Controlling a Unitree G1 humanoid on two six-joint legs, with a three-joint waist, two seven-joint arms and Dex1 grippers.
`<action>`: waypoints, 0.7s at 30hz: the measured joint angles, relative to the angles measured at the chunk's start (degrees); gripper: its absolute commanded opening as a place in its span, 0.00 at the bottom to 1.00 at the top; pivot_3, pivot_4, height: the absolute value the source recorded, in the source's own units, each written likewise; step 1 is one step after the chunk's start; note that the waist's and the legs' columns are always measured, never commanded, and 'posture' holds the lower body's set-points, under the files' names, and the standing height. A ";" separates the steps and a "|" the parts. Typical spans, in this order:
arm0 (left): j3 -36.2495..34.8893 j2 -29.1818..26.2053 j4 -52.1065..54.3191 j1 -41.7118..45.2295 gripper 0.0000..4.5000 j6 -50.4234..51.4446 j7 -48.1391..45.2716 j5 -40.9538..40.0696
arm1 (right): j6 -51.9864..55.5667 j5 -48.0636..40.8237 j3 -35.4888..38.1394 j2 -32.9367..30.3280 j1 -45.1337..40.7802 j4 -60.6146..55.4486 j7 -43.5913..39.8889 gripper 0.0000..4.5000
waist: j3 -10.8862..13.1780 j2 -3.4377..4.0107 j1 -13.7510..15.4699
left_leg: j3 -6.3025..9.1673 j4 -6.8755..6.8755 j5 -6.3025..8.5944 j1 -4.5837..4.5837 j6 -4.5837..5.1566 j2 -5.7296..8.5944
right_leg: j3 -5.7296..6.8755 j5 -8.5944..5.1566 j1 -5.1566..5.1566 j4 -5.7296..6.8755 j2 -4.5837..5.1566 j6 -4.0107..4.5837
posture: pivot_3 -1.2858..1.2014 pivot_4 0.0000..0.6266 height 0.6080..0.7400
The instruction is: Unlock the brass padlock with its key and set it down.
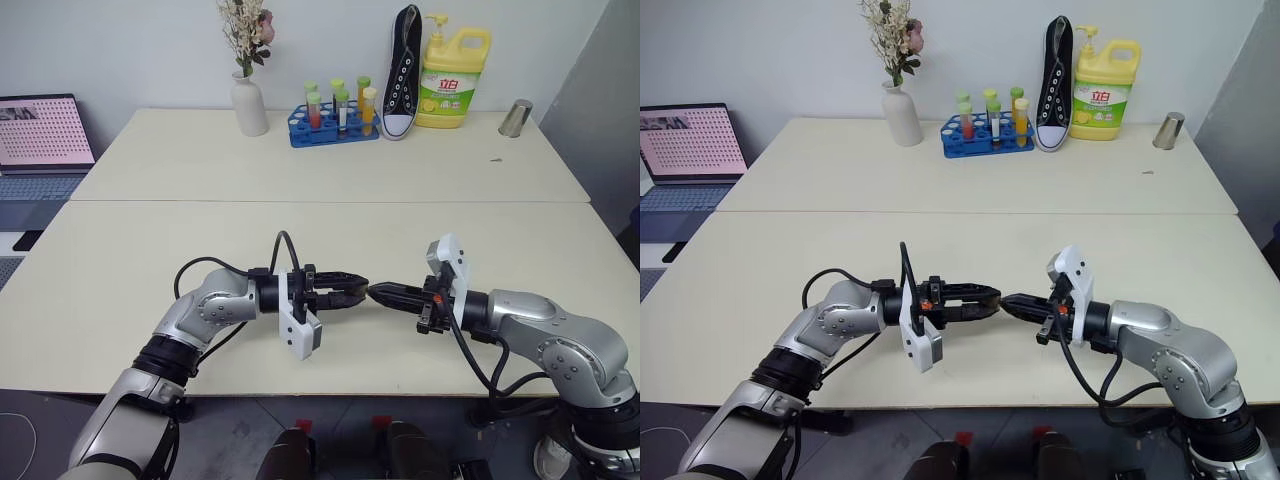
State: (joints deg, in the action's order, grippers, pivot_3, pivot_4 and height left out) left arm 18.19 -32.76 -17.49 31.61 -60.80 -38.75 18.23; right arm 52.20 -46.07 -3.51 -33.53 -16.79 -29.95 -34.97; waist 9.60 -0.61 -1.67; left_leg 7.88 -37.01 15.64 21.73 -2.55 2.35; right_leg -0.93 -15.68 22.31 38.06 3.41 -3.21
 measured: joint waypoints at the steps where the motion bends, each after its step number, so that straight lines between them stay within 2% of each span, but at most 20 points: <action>1: 0.06 0.00 0.02 0.00 0.21 0.10 0.10 0.00 | 0.00 0.00 -0.01 -0.08 -0.04 0.00 -0.02 0.00 | 0.00 0.00 0.00 | 0.00 0.00 0.00 0.00 0.00 0.00 | 0.00 0.00 0.00 0.00 0.00 0.00 | 0.52 0.24 1.00; 9: 0.10 -0.10 0.41 -0.02 0.21 0.41 1.14 0.46 | 1.68 -0.61 0.01 -1.15 -2.40 1.13 -1.37 0.00 | 0.00 0.00 0.00 | 0.00 0.00 0.00 0.00 0.00 0.00 | 0.01 0.00 0.00 0.00 0.00 0.00 | 0.52 0.24 1.00; 16: 0.10 -0.40 0.90 0.06 0.21 -1.08 3.34 3.38 | 13.40 -9.52 3.44 -0.84 -6.94 5.44 0.42 0.00 | 0.00 0.00 0.01 | -0.01 0.00 0.00 0.00 0.00 0.00 | -0.01 0.01 0.00 0.01 0.00 0.01 | 0.52 0.24 1.00; 21: 0.09 -0.86 0.94 0.70 0.21 -2.16 6.21 6.91 | 25.55 -19.44 8.15 2.21 -11.46 12.73 6.94 0.00 | 0.00 0.00 -0.02 | -0.01 0.00 0.00 0.00 0.01 0.00 | -0.01 0.01 0.01 0.05 0.00 0.01 | 0.52 0.24 1.00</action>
State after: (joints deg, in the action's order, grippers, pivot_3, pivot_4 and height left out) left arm 18.28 -33.61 -16.55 32.31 -62.96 -32.54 25.14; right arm 77.75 -65.51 4.64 -31.32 -28.25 -17.21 -28.03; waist 9.59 -0.61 -1.69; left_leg 7.87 -37.01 15.63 21.73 -2.54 2.34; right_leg -0.94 -15.67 22.32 38.11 3.41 -3.20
